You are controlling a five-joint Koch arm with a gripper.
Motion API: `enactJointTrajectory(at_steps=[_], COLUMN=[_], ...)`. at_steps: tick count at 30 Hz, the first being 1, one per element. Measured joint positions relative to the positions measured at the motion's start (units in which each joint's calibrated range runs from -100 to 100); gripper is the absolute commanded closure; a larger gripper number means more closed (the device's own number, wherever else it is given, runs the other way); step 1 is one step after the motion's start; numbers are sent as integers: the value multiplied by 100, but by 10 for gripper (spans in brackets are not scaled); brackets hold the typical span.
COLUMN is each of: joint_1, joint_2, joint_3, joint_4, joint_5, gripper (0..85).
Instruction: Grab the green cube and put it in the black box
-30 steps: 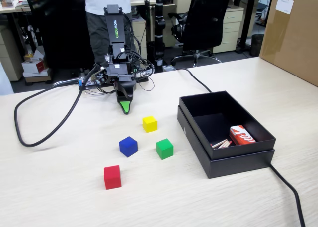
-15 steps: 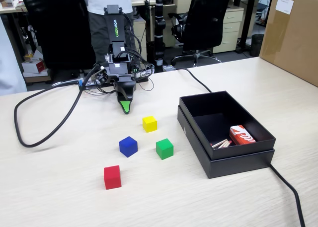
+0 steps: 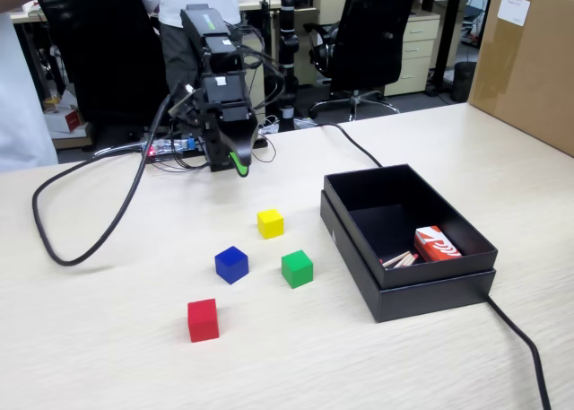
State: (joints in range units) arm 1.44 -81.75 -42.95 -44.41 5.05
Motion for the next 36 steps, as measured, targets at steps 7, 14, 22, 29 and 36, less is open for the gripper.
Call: enactJointTrajectory(at_steps=[7,14,22,29,36], joint_1=[39,83,190,210,190], joint_2=[3120,5657,7586,8557,9100], joint_3=[2830,4582,5532,5824,5833], joint_4=[-418,-496,-519,-519,-519], joint_5=[20,20,20,20,15], gripper=[382,383,384,384,384])
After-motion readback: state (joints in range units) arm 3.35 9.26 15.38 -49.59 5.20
